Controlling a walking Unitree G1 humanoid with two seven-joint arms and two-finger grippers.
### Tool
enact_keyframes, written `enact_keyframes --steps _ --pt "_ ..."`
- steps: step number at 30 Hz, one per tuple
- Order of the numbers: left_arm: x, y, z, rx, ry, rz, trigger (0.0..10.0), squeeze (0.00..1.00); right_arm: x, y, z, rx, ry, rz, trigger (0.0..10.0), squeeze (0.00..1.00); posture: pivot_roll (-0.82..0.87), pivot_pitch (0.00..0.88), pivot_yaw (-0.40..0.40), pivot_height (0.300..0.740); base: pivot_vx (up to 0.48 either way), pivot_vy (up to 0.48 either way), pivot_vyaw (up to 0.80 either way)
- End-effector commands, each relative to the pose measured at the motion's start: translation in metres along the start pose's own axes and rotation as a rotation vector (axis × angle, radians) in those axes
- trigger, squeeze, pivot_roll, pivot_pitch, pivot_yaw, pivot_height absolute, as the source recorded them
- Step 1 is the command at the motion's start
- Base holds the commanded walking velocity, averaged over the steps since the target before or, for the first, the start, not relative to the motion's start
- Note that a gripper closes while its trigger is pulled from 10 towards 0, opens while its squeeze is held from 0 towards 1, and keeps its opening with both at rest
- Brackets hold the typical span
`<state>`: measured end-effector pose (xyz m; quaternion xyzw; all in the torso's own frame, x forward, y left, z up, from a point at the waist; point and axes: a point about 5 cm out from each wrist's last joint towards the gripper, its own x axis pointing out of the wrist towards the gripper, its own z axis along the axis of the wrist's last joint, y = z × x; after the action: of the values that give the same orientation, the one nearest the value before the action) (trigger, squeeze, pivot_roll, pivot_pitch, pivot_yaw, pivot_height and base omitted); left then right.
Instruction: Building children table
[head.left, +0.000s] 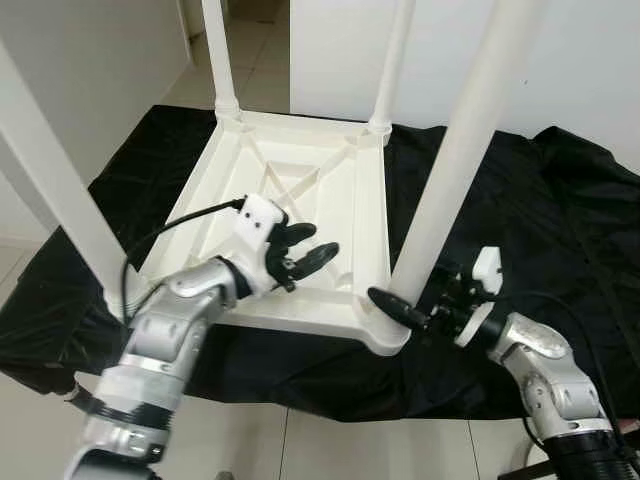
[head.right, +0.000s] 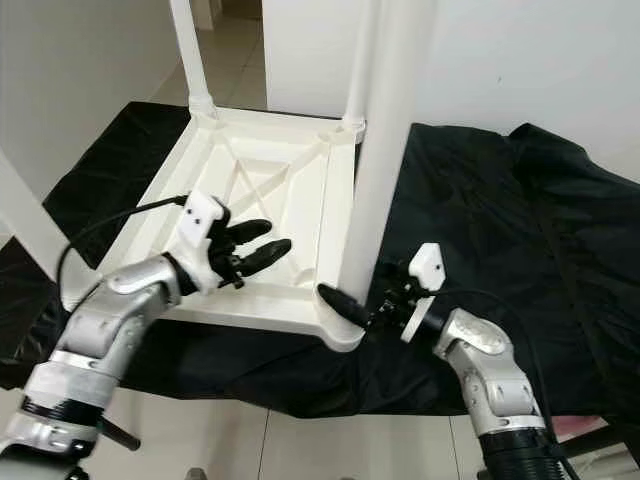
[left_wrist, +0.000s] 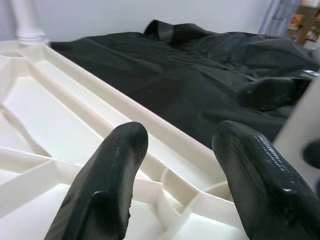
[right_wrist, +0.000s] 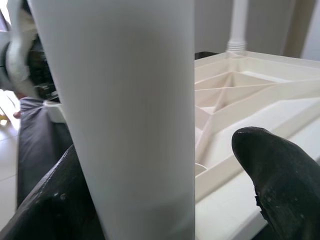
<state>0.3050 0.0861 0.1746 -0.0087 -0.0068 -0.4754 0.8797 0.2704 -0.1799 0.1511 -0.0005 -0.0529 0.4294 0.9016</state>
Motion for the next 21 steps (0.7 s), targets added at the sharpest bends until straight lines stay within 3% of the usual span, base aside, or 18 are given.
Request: enact_keyframes --steps 1,8,15,21 --pt "0.001 0.003 0.0 -0.001 0.015 0.018 10.0 0.0 -0.004 -0.008 0.0 -0.01 0.011 -0.048 10.0 0.0 -0.04 0.002 -0.016 0.74 0.0 0.0 0.0" --pt "0.007 0.007 -0.005 -0.068 0.057 0.048 10.0 0.0 -0.017 -0.027 -0.005 0.0 0.011 -0.206 10.0 0.0 -0.06 0.0 -0.005 0.74 0.0 0.0 0.0" --pt "0.017 0.009 -0.006 -0.042 0.044 0.063 10.0 0.0 -0.024 -0.042 -0.006 0.002 0.007 -0.338 10.0 0.0 -0.08 0.0 -0.007 0.74 0.0 0.0 0.0" --pt "0.029 -0.002 -0.004 0.002 0.03 0.053 10.0 0.0 -0.021 -0.047 -0.004 0.008 -0.025 -0.413 10.0 0.0 -0.08 0.0 -0.004 0.74 0.0 0.0 0.0"
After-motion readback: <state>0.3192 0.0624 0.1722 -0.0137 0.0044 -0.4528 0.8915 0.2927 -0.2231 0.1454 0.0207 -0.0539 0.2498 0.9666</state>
